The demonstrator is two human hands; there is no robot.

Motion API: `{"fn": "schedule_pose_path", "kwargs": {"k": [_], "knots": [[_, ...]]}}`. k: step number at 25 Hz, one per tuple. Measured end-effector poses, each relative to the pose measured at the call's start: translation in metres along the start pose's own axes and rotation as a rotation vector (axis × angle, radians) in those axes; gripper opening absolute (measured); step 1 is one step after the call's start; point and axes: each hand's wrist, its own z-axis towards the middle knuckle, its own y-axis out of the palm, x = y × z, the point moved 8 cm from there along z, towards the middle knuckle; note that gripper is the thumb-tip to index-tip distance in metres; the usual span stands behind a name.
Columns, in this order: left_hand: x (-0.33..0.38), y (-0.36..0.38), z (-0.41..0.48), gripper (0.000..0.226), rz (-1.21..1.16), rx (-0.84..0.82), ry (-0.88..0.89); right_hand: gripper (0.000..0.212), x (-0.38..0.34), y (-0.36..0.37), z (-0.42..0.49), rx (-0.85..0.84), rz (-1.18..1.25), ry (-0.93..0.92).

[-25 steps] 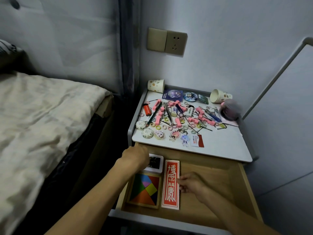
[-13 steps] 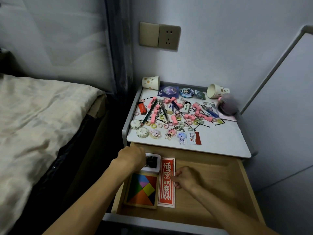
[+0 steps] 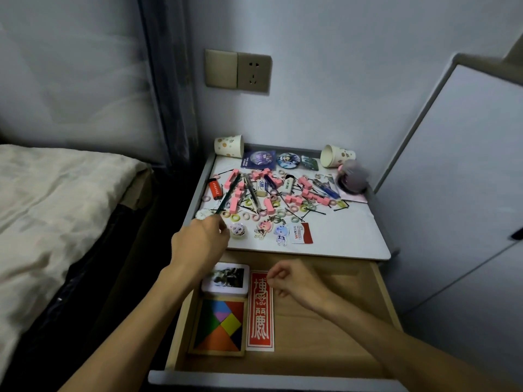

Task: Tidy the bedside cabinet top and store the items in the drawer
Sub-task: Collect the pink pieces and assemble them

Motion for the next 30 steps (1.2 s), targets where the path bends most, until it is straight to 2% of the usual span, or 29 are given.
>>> {"fn": "schedule_pose_path", "kwargs": {"k": [4,9,11,15,18,21,24,27,30], "knots": [[-0.011,-0.006,0.011,0.022,-0.174,0.002,-0.070,0.014,-0.039,-0.031,0.016,0.050,0.021,-0.118],[-0.024,-0.005,0.026,0.015,-0.413,-0.020,-0.100,0.008,-0.069,-0.052,0.052,0.136,0.045,-0.175],[-0.026,-0.003,0.031,0.017,-0.353,-0.006,-0.072,0.015,-0.081,-0.045,0.064,0.146,-0.068,-0.260],[-0.030,0.002,0.039,0.026,-0.124,0.025,-0.002,0.043,-0.101,-0.010,0.080,0.095,-0.430,-0.445],[-0.035,0.008,0.042,0.029,-0.092,-0.004,0.001,0.043,-0.102,-0.002,0.088,0.101,-0.466,-0.492],[-0.037,0.012,0.052,0.025,-0.263,-0.040,-0.033,0.036,-0.099,-0.011,0.094,0.095,-0.428,-0.488],[-0.030,0.015,0.072,0.023,-0.409,-0.092,-0.036,0.024,-0.098,-0.042,0.104,0.198,-0.353,-0.445],[-0.011,0.020,0.097,0.022,-0.371,-0.101,0.004,0.018,-0.086,-0.092,0.121,0.308,-0.285,-0.336],[0.007,0.021,0.128,0.023,-0.300,-0.075,0.035,0.017,-0.075,-0.132,0.139,0.365,-0.346,-0.258]]}}
